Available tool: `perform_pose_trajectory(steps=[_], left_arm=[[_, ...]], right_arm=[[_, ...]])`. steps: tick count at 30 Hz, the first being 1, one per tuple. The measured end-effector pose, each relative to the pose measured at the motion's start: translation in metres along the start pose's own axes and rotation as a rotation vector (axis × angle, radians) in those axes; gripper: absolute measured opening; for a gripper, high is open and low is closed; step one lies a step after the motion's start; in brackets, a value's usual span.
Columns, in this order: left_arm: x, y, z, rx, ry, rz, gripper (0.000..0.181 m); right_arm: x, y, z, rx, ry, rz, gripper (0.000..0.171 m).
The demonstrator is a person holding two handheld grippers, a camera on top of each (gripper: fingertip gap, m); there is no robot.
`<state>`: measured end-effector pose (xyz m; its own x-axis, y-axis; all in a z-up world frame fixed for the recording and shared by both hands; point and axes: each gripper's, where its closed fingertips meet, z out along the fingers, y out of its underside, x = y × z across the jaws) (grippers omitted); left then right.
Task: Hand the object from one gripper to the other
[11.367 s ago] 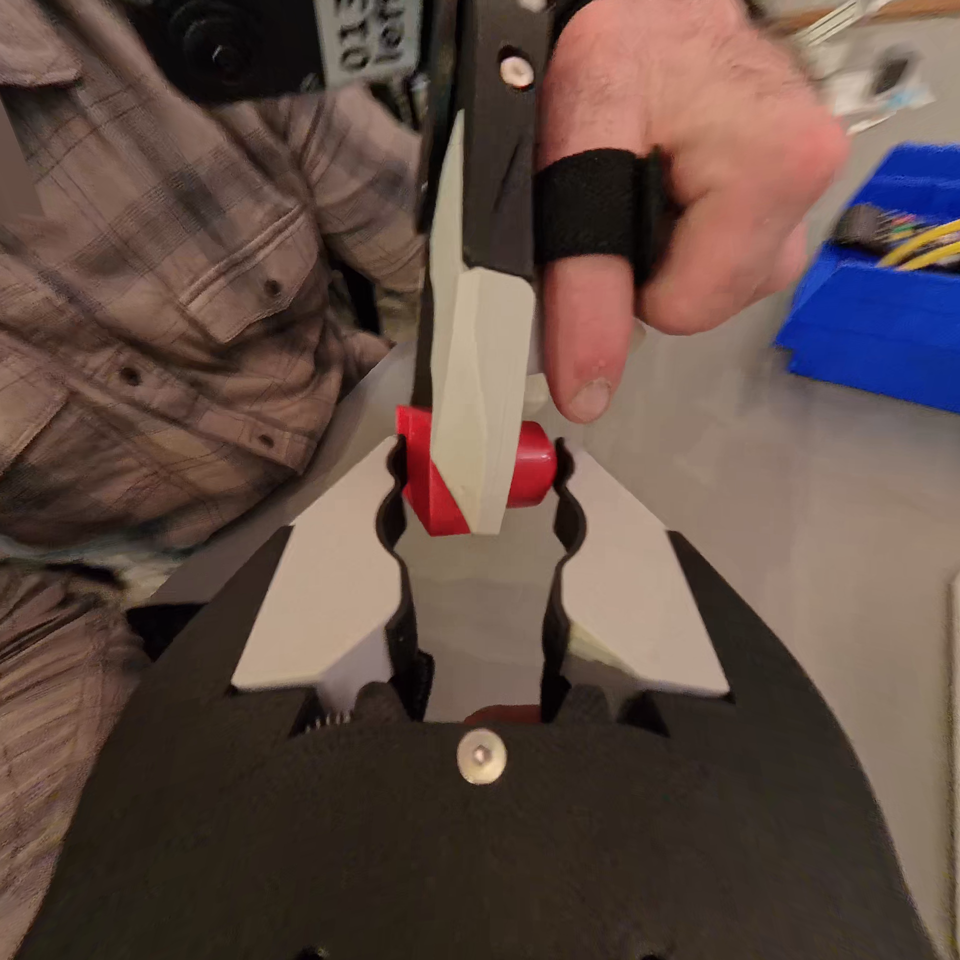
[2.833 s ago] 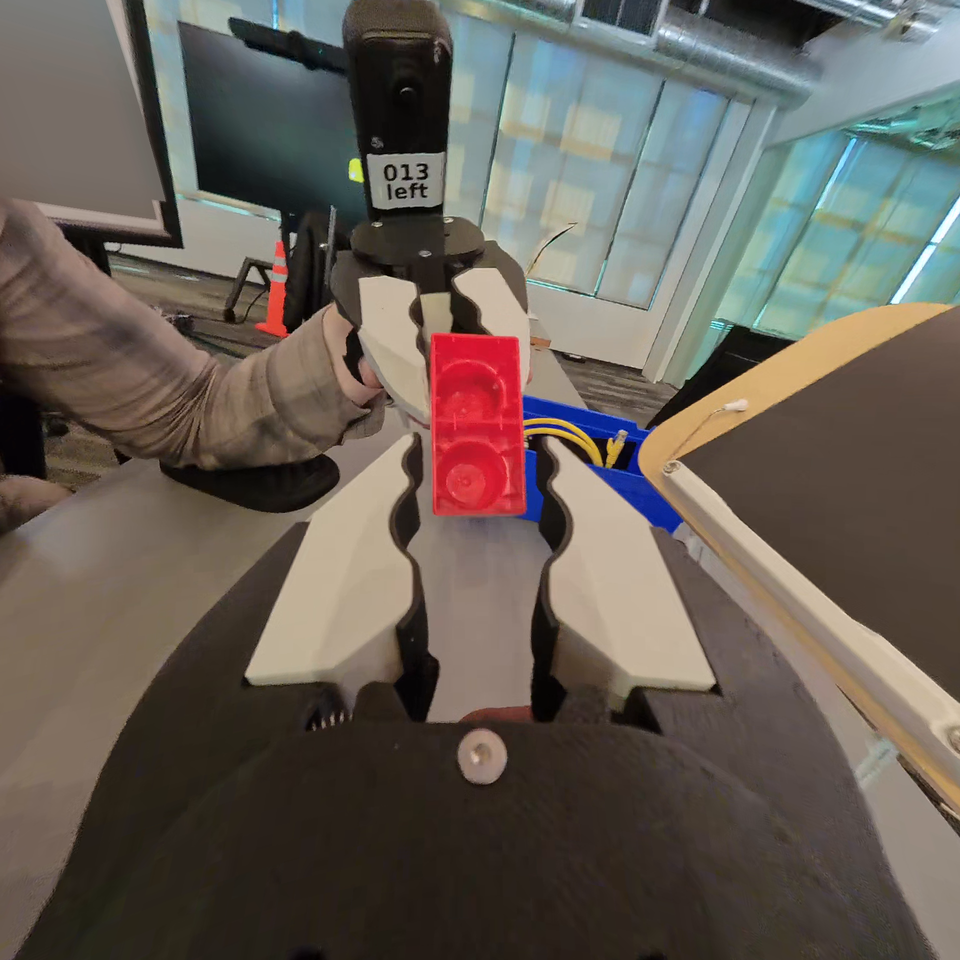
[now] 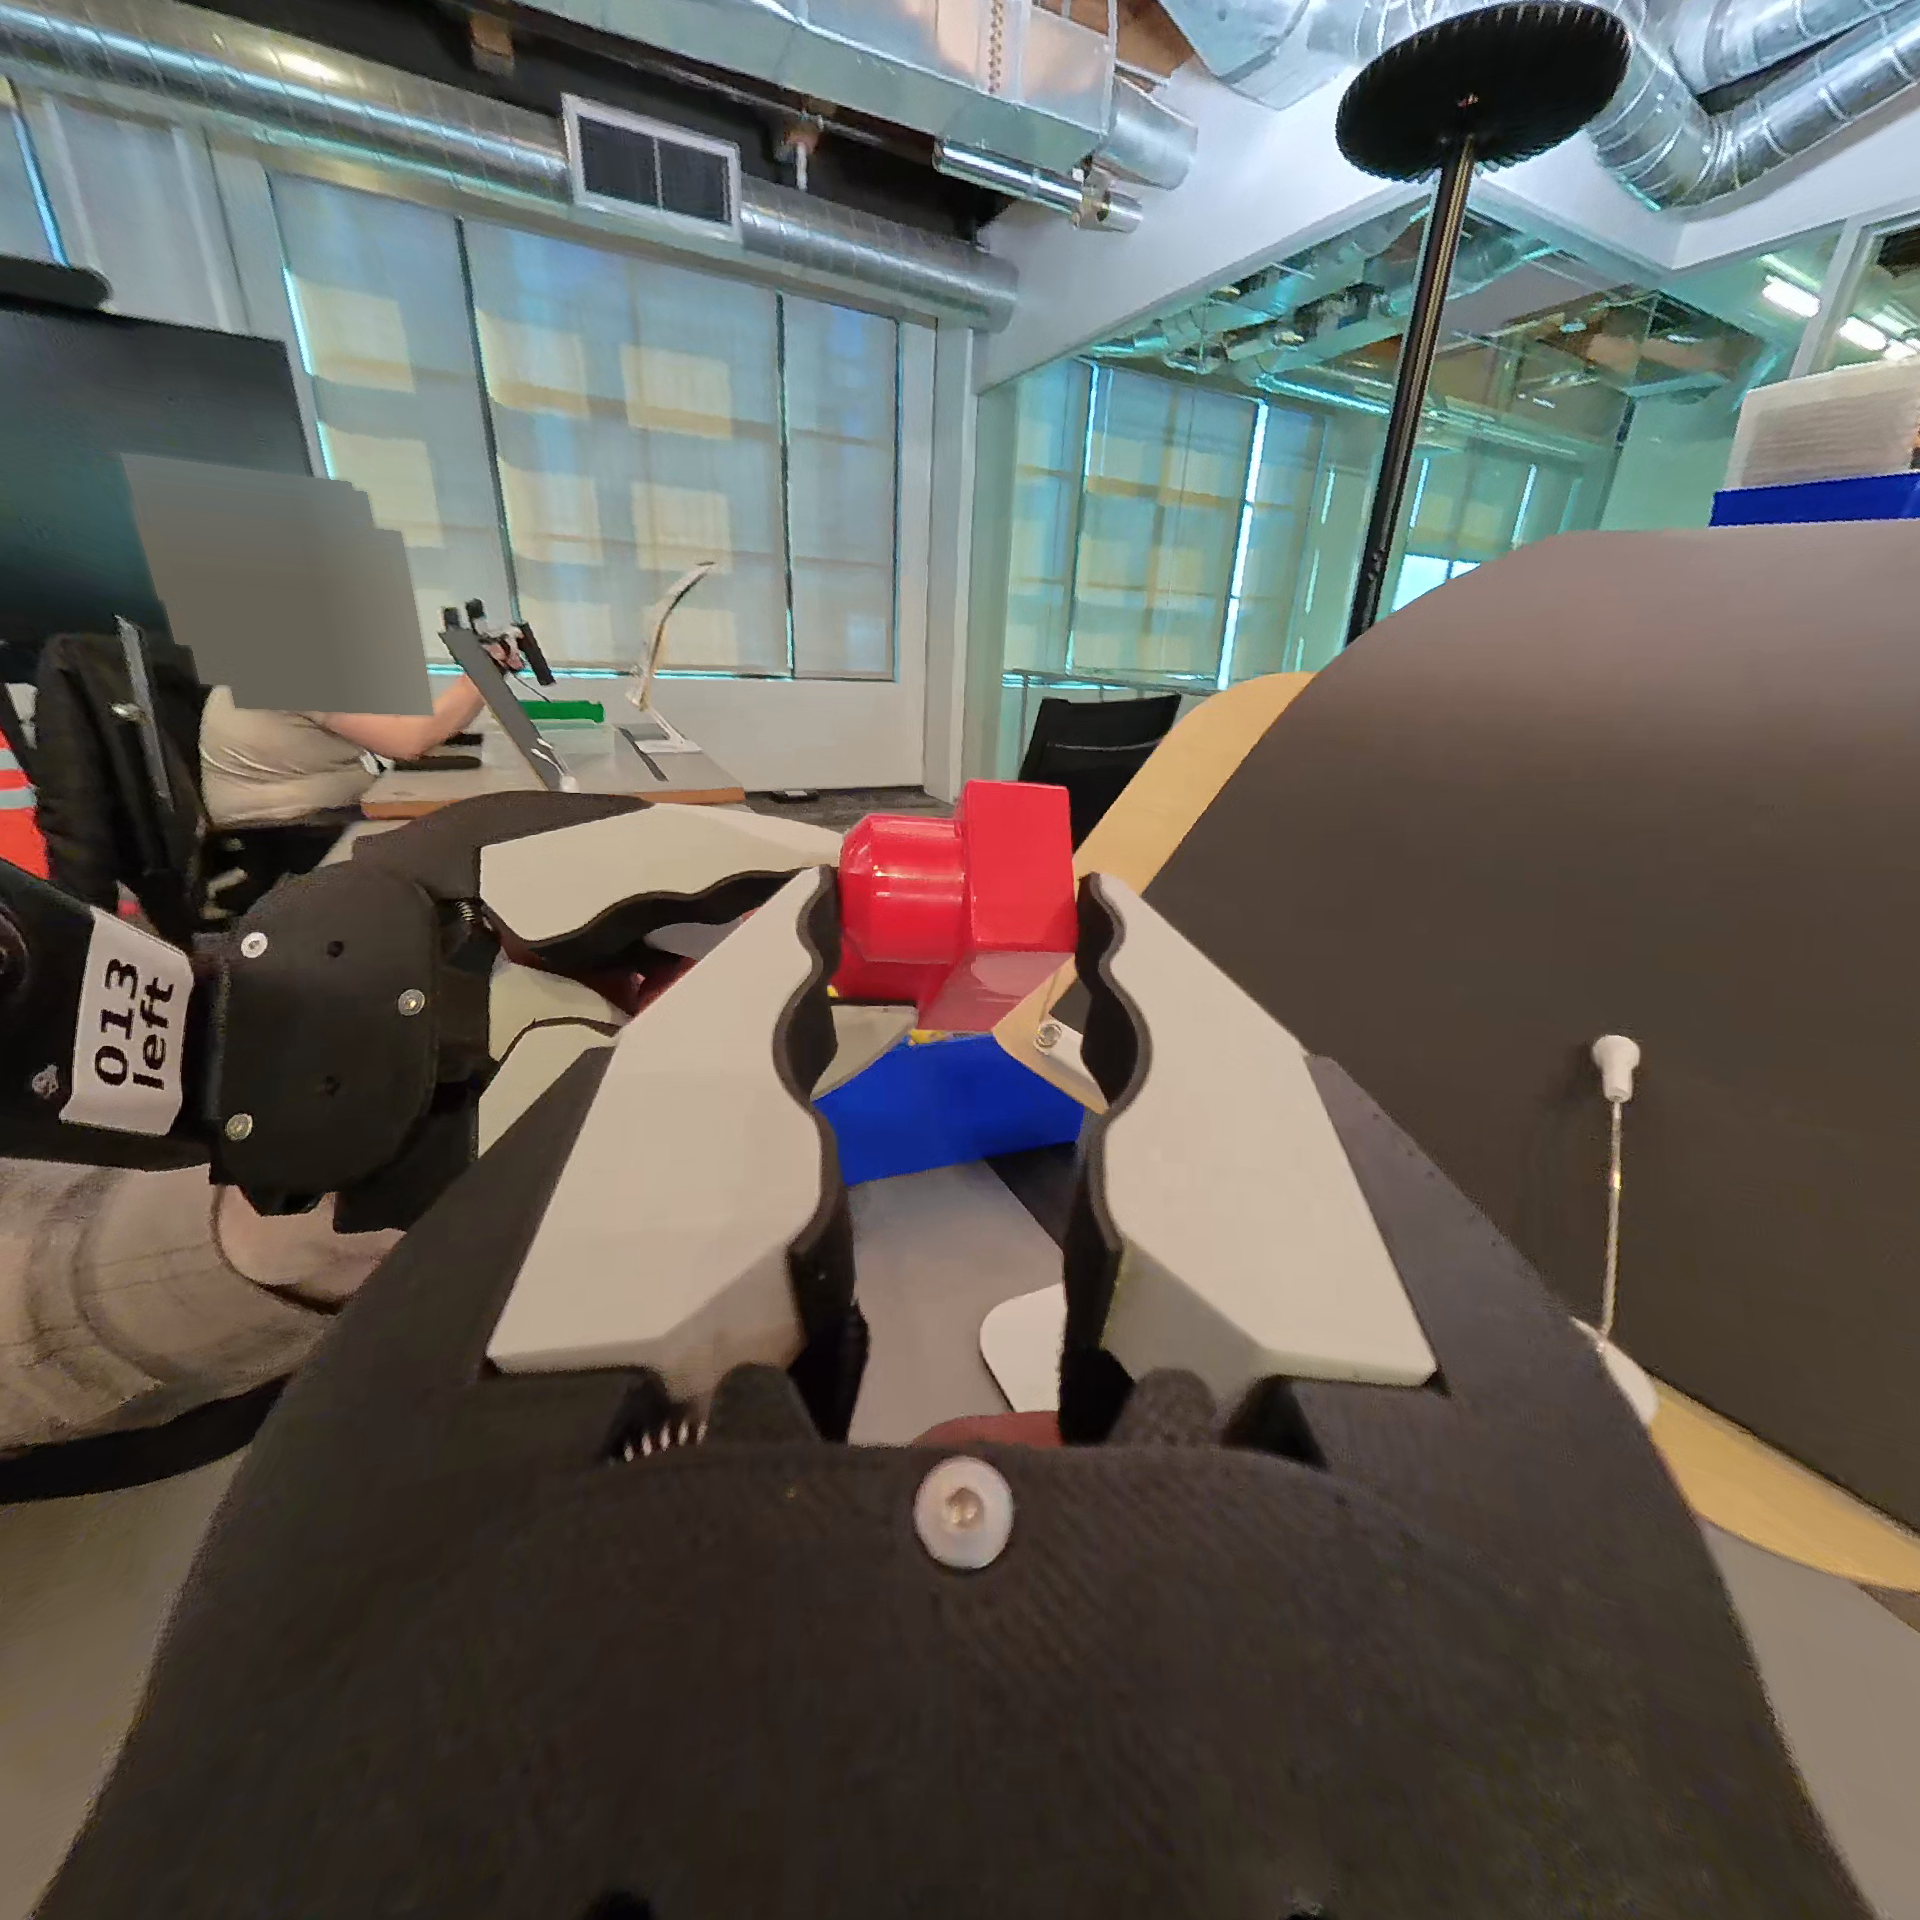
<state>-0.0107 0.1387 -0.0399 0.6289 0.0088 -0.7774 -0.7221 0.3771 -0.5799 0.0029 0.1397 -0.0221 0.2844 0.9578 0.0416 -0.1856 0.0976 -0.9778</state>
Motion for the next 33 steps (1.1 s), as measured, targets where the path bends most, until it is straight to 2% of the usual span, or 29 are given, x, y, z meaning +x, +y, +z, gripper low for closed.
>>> perform_pose_trajectory(steps=[9,14,18,24,30,33], left_arm=[[-0.001,-0.006,-0.003,0.019,-0.018,0.025,0.029],[-0.002,-0.019,-0.009,0.097,0.047,-0.017,0.036],[-0.003,-0.032,-0.018,0.16,0.304,-0.315,0.047],[0.002,-0.05,-0.05,0.233,0.864,-0.854,0.055],[0.026,-0.066,-0.077,0.285,1.269,-1.13,0.06],[0.041,-0.068,-0.079,0.274,1.351,-1.187,0.063]], right_arm=[[-0.001,-0.004,-0.003,0.051,-0.033,0.03,0.043],[0.006,-0.01,-0.012,0.094,-0.033,0.038,0.043],[0.002,-0.017,-0.03,0.134,-0.106,-0.037,0.043],[-0.036,-0.021,-0.06,0.155,-0.374,-0.121,0.043],[-0.072,-0.018,-0.076,0.145,-0.574,-0.166,0.043],[-0.084,-0.012,-0.079,0.1,-0.63,-0.191,0.043]])
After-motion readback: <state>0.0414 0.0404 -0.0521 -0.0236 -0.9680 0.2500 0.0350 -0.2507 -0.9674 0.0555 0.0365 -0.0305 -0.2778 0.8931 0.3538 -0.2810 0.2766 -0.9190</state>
